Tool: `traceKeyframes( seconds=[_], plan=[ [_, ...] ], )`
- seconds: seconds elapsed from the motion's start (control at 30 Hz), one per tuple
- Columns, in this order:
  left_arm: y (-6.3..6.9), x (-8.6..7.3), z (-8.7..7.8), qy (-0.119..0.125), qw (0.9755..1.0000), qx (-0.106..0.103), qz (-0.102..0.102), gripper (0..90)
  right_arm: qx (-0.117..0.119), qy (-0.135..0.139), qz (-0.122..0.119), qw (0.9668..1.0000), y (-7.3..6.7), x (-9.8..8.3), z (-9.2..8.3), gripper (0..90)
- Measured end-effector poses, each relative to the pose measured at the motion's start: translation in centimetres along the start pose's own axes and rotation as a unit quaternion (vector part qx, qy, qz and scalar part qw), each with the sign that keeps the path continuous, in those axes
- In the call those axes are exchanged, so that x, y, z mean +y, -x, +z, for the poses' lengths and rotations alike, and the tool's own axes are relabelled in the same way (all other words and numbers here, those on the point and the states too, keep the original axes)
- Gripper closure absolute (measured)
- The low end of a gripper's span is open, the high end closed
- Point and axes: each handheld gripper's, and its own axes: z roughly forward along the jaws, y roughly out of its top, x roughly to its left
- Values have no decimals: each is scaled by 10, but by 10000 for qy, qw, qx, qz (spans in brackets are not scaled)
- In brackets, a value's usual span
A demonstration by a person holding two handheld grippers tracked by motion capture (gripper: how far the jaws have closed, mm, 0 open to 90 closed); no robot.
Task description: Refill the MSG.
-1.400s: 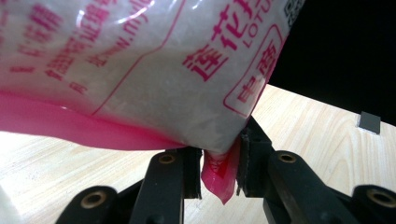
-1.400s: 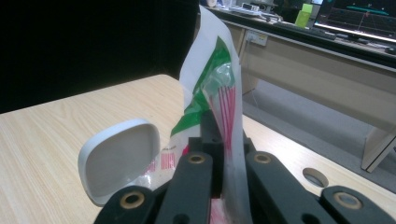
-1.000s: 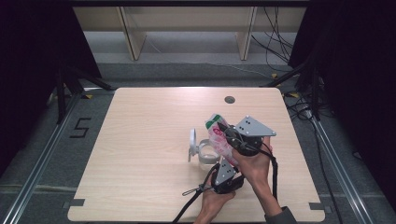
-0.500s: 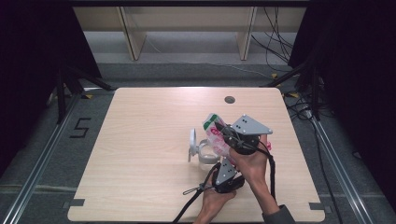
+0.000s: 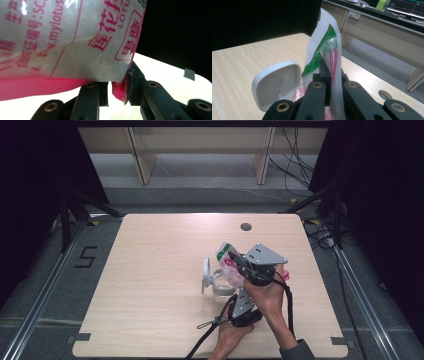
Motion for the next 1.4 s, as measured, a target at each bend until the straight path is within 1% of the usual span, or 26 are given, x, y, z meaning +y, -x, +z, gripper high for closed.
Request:
traceKeyframes(
  seconds=[0.07,0.13,0.17,0.27,0.33,0.4,0.57,0.6,0.63,0.67,0.73,0.8,0.87,0.9,1.0,1.03,1.07,1.1,1.13,1.17,1.23,1.27,1.3,1.33,1.37,1.4],
  plan=[
    [0,-1,1,8,10000,-12,-26,745,20,5,5,10000,0,-1,1,900],
    [0,-1,1,19,10000,-17,-42,745,-25,-62,-73,10000,-3,-1,2,900],
    [0,-1,1,11,10000,-12,-41,745,4,-84,-105,9999,-2,-1,3,900],
    [0,-1,0,26,10000,-29,-20,745,19,-16,53,10000,-1,-1,2,900],
    [1,-1,0,44,10000,-28,-41,746,13,-1,-1,10000,-2,-1,2,900],
    [1,-2,0,2,10000,-25,-27,745,-19,-89,-59,9999,-3,-1,4,900],
    [2,-1,0,1,10000,-45,7,745,35,-79,-81,9999,-3,-2,5,900],
    [2,-2,0,22,10000,-27,-12,745,-13,-97,-48,9999,-4,-2,5,900],
    [2,-2,0,11,10000,-19,-21,745,-52,-79,-160,9998,-3,-2,5,900],
    [2,-2,0,7,10000,-20,-18,745,-12,-125,-75,9999,-5,-3,5,900],
    [3,-2,-1,25,10000,-11,-13,745,-65,-55,-146,9999,-4,-2,4,900],
    [2,-2,-1,28,10000,-16,-11,745,24,-70,-41,10000,-4,-1,3,900],
    [2,-2,-1,27,10000,-30,-27,745,-17,-67,-67,10000,-6,-2,4,900],
    [2,-2,-1,33,10000,-16,-29,745,-6,-92,-151,9998,-6,-2,5,900],
    [2,-2,-2,16,10000,2,-15,745,8,-78,1,10000,-4,-2,4,900],
    [2,-2,-2,17,10000,4,-7,745,20,-38,-4,10000,-3,-2,4,900],
    [2,-2,-1,16,10000,-6,-6,746,-12,33,-100,9999,-2,-2,3,900],
    [3,-2,-1,20,10000,-16,-10,746,29,-41,-6,10000,-3,-2,3,900],
    [3,-2,-1,-5,10000,-9,5,745,-53,13,-116,9999,-2,-2,4,900],
    [3,-2,-1,-5,10000,-19,-2,745,-12,-87,-16,10000,-3,-3,5,900],
    [2,-2,0,60,10000,-35,-19,746,9,-66,-14,10000,-4,-3,5,900],
    [2,-2,0,83,10000,-40,-23,746,-6,-73,166,9998,-7,-3,3,900],
    [2,-2,-1,65,10000,-31,-17,746,1,-53,-12,10000,-5,-2,3,900],
    [2,-2,0,74,10000,-42,-27,746,20,-59,-17,10000,-5,-2,4,900],
    [2,-2,-1,39,10000,-38,-21,746,-68,-25,-98,9999,-4,-2,4,900],
    [2,-2,-1,26,10000,-24,-18,746,-31,-43,-99,9999,-4,-2,5,900]
  ],
)
